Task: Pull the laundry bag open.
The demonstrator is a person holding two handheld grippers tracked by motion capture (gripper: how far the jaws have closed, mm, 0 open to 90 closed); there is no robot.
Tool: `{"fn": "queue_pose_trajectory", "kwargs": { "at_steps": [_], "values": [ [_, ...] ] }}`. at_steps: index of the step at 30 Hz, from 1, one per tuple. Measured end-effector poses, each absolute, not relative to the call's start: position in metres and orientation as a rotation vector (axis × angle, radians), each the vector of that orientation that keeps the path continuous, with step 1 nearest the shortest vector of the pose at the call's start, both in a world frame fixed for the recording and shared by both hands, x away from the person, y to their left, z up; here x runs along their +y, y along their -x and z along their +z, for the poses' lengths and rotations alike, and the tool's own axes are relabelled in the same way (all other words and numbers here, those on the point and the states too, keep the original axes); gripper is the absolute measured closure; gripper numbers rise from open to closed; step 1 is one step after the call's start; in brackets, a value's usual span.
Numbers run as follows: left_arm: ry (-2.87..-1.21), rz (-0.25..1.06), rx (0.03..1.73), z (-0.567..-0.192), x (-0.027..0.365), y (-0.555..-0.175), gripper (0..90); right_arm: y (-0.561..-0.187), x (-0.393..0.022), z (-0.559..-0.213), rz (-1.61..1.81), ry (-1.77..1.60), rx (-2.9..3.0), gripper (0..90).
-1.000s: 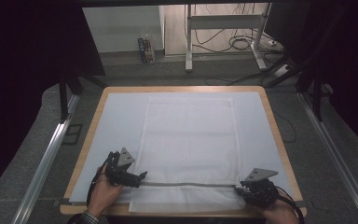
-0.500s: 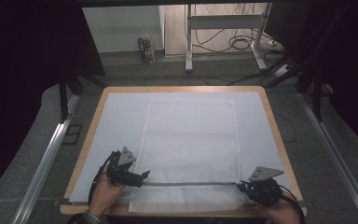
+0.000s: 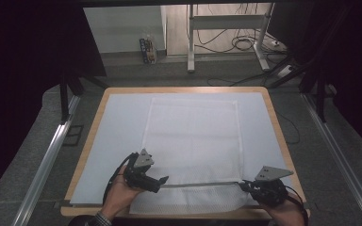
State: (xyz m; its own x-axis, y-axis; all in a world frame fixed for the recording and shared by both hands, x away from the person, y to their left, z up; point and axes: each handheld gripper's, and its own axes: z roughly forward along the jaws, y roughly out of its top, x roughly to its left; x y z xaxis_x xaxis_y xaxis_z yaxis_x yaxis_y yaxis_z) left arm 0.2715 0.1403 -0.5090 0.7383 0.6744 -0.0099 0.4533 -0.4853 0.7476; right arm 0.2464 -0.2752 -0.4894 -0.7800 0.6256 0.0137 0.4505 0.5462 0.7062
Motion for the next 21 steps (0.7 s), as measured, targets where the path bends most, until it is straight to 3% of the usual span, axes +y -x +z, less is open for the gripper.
{"fn": "queue_pose_trajectory", "kwargs": {
  "at_steps": [1, 9, 21],
  "values": [
    [-2.152, 0.305, 0.827, -0.507, 0.126, -0.276, 3.0, -0.246, -0.275, -0.489, 1.063, -0.904, 2.543, 81.2],
    [-2.153, 0.217, 0.707, -0.495, 0.062, -0.303, 4.8, -0.246, -0.275, -0.487, 1.050, -0.899, 2.541, 81.0],
    [-2.151, 0.152, 0.533, -0.488, -0.041, -0.329, 2.5, -0.248, -0.276, -0.487, 1.060, -0.913, 2.536, 80.5]
  ]
}}
